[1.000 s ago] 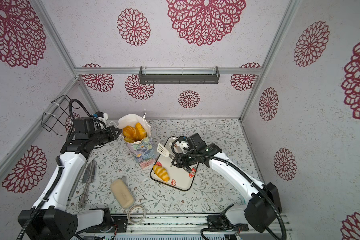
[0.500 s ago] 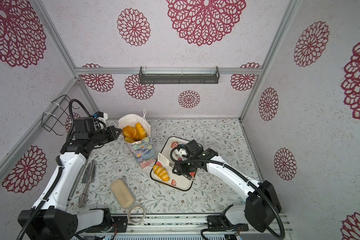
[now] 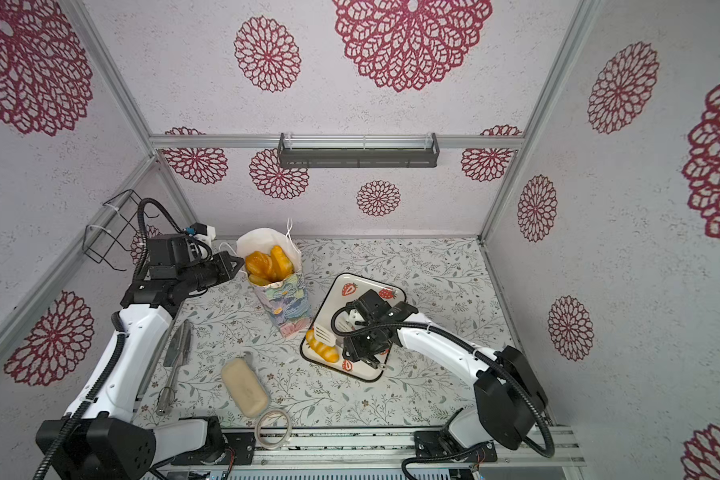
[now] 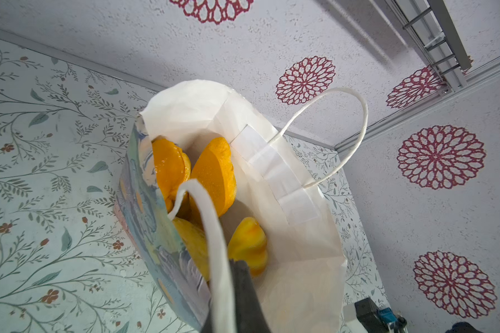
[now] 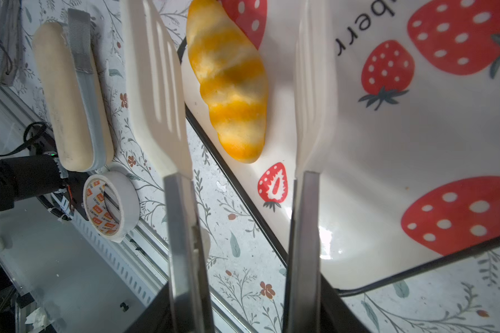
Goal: Place the fake bread into the paper bag
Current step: 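Lower the tongs onto the long striped bun and pinch it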
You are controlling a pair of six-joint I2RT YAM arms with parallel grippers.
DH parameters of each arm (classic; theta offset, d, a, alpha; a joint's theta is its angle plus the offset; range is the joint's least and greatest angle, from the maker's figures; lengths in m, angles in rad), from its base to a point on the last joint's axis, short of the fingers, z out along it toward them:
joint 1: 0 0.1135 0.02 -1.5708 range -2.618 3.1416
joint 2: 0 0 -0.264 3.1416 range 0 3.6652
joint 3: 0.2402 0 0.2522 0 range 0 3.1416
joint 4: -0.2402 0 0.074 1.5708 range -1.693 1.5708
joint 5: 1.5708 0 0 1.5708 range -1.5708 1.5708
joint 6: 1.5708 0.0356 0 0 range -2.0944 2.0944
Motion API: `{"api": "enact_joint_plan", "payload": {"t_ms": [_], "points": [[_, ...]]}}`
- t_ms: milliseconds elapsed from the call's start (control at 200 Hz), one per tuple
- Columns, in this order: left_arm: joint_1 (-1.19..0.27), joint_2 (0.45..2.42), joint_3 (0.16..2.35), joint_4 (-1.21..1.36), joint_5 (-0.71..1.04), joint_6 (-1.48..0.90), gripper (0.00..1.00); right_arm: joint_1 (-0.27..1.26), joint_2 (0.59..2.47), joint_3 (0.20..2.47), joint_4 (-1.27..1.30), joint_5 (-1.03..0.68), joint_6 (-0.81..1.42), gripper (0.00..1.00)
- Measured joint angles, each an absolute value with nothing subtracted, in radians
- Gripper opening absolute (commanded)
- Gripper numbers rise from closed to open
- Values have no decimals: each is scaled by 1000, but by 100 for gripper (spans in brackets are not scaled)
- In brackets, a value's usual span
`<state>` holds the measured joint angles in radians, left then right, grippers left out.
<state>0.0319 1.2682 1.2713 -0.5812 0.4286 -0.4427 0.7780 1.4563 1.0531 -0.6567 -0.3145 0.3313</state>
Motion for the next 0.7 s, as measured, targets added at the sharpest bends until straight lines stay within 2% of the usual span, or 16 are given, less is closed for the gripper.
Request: {"api": "enact_joint_plan", "payload": {"t_ms": [701], "points": [[32, 1268, 1271, -581, 428, -442, 0, 883, 1557, 1093, -717, -203, 287, 57]]}}
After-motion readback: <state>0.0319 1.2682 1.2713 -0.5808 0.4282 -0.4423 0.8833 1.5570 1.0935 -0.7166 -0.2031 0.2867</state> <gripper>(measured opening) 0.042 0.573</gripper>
